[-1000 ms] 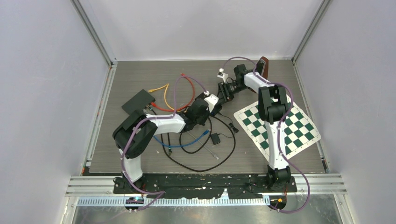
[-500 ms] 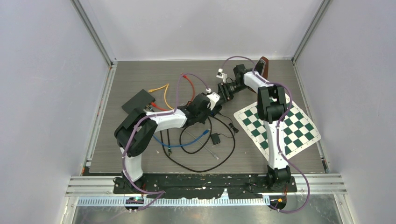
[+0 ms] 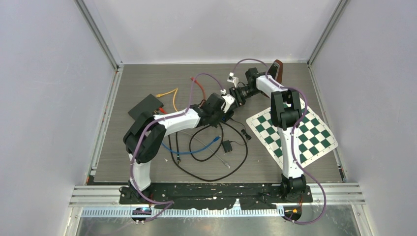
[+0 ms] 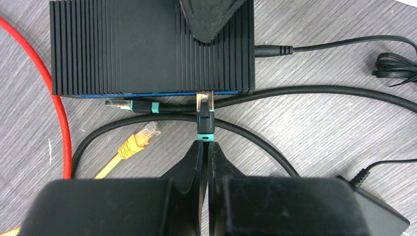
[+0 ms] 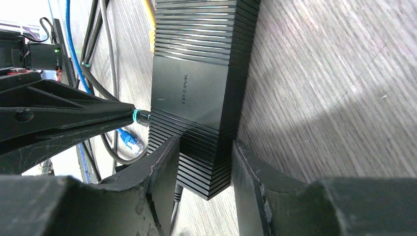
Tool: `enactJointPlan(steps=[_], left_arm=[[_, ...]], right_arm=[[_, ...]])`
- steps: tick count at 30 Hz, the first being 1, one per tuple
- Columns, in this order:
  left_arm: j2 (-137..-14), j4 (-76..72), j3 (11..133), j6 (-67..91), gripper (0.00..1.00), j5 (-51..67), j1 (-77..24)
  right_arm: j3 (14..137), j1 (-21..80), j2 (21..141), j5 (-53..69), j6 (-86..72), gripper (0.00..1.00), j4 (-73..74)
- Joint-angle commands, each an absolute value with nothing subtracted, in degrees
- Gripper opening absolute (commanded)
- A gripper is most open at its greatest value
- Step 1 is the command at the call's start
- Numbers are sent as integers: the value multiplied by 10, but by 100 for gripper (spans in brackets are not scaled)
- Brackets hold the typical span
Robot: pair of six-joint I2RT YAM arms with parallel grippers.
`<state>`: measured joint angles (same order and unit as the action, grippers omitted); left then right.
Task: Insert the plug into the switch port
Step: Insert the connector into the switch port.
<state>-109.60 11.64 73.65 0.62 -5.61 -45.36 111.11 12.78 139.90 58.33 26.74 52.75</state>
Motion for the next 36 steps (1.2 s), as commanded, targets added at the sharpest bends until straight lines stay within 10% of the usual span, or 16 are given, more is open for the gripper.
enactJointPlan(steps=[1,36], left_arm=[[-1106,-75,810,32,0,-29,-456],[-1129,-51,872,93,0,-28,-441]], right_arm=[[1077,200,1409,685,264,43,627],[924,213,1310,602,225,40,504]])
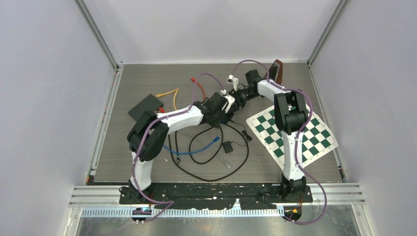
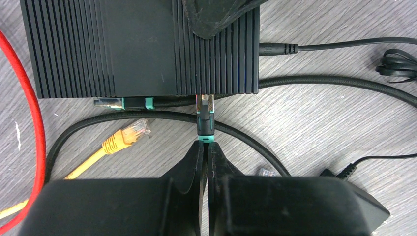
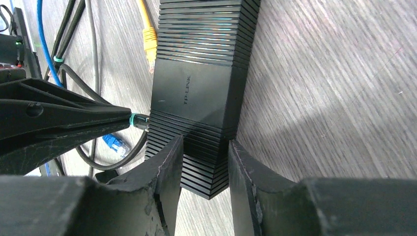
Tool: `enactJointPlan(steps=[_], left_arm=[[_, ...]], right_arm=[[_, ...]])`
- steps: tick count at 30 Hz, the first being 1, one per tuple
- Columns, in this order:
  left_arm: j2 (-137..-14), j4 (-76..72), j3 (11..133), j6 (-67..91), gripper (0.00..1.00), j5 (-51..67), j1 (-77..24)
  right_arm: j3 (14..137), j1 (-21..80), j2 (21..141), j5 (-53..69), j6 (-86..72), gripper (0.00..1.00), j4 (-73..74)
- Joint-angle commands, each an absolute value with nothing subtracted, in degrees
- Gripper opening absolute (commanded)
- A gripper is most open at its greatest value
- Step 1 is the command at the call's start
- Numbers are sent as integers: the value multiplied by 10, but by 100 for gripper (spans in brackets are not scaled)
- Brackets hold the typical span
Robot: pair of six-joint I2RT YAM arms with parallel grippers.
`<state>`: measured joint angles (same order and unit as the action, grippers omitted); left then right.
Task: Insert the plug into the switch port
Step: Insert the connector into the switch port.
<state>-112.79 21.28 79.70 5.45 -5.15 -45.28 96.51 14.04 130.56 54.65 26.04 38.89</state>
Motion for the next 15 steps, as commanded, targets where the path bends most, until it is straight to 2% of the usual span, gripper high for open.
enactJointPlan(steps=[1,7,15], left_arm=[[-1131,-51,874,93,0,-34,-440],[-1166,-11,918,-42,0,-107,-471],[-1161,-88,885,-68,0,-60,-464]], right_arm=[[923,213,1310,606,226,40,504],[922,208,1318,621,210,38,504],[925,194,1297,652,211,37,506]])
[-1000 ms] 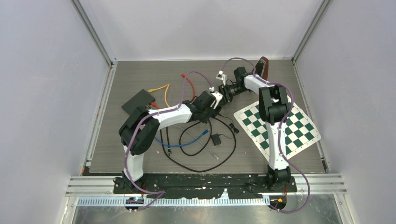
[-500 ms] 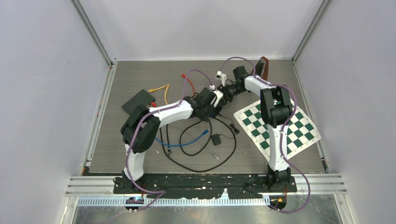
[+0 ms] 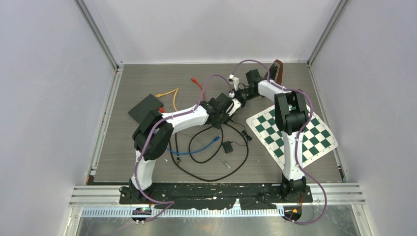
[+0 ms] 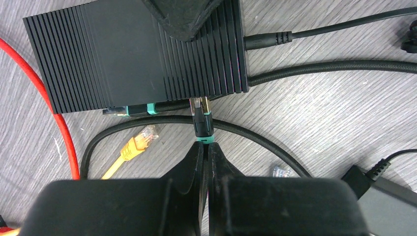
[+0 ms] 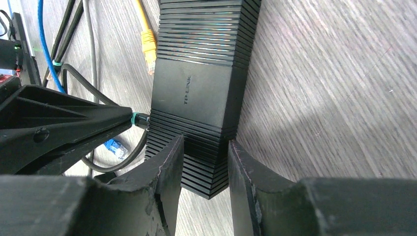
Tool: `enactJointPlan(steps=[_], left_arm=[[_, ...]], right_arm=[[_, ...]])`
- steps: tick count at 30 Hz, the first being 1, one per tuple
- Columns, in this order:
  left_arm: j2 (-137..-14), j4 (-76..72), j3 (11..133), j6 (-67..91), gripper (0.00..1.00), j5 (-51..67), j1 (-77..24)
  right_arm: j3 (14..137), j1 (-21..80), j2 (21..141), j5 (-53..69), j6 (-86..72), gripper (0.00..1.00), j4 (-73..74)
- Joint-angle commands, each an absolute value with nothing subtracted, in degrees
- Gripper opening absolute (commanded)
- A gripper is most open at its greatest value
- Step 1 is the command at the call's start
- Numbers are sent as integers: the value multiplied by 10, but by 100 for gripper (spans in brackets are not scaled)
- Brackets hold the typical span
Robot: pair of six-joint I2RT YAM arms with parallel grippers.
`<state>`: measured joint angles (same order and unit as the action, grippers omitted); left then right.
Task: Insert the plug into the switch port
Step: Insert the connector into the switch port.
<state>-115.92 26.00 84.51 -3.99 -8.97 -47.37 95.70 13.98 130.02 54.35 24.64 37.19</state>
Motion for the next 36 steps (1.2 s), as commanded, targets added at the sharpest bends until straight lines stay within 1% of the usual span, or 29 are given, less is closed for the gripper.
enactJointPlan(steps=[1,5,10,14,18,19,22,24,26,29,32,36], left_arm=[[-1161,-90,884,-58,0,-51,-460],[-1151,-128,861,-37,0,-3,-446],[-1157,-97,877,-21,0,42,-438],[-1143,-70,865,21,0,59,-427],[-1110,-72,811,28,0,44,-426],[-1100,-79,793,33,1,39,-425],[-1069,-100,744,51,10,31,-420],[-1051,-98,726,52,18,26,-416],[-1037,-80,718,49,28,10,-415],[-1013,-60,710,46,40,-12,-414],[-990,-38,702,48,47,-46,-413],[-943,-6,692,62,51,-109,-409]], right_arm=[[928,194,1297,653,213,37,511],[929,189,1299,657,222,37,520],[930,181,1304,656,213,38,511],[930,157,1304,632,147,42,462],[942,133,1289,601,82,47,420],[940,127,1279,598,66,47,389],[940,123,1259,586,26,51,356],[949,121,1258,567,12,53,348],[959,118,1259,545,2,54,347],[956,111,1248,501,-31,56,331],[922,111,1204,465,-93,57,255],[906,111,1155,393,-120,58,238]])
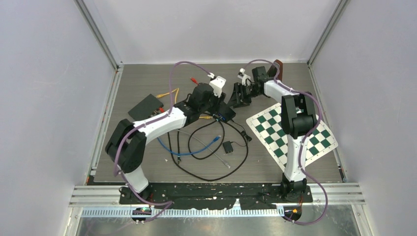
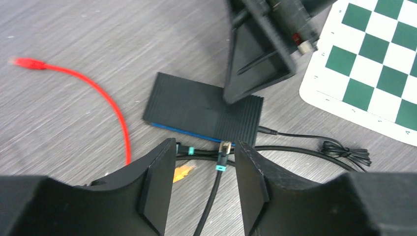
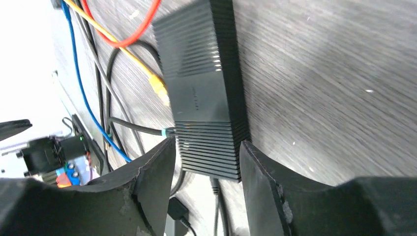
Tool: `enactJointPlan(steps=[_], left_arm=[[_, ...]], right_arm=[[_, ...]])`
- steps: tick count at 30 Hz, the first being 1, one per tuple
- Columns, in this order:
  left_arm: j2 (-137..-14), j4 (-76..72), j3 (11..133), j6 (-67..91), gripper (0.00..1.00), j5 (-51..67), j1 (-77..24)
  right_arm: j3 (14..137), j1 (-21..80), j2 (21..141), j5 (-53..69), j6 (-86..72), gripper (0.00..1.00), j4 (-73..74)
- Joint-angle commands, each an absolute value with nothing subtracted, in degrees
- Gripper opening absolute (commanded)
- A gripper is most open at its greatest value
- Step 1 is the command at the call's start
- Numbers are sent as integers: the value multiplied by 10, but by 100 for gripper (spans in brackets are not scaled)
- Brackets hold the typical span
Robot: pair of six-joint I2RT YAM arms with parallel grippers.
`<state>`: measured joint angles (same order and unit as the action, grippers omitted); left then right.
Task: Insert the plug into the switch port
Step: Insert the connector into the switch port, then pick up the connector from the center of the board.
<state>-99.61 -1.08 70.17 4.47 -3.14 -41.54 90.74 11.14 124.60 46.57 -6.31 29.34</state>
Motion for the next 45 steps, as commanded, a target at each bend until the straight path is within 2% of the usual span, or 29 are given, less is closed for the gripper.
enactJointPlan(steps=[1,6,12,18,27,33,34,35,37,39,43,45], left_arm=[[-930,18,696,68,52,-139,-405],[-867,142,709,126,56,-232,-346],[-824,159,661,214,65,-175,-209],[-874,118,671,219,66,-52,-132],[-1018,146,760,184,64,23,-128],[-1072,169,805,167,52,14,-122],[-1077,178,818,162,47,11,-121],[-1081,187,828,157,37,14,-120],[-1078,200,846,148,12,11,-119],[-1059,200,853,138,0,6,-119],[-1011,181,851,102,0,-67,-122],[-978,122,817,65,0,-84,-125]], right_arm=[[904,110,1138,383,-121,58,238],[865,116,1073,325,-126,60,214],[785,127,995,288,-136,61,165],[745,154,951,283,-133,61,150],[718,207,934,260,-126,61,121],[746,212,946,251,-102,61,150],[747,212,946,248,-100,61,152],[748,212,945,246,-98,61,154],[751,212,944,241,-97,61,154],[756,211,942,239,-99,61,154],[756,212,928,227,-110,60,141],[754,213,919,217,-116,60,133]])
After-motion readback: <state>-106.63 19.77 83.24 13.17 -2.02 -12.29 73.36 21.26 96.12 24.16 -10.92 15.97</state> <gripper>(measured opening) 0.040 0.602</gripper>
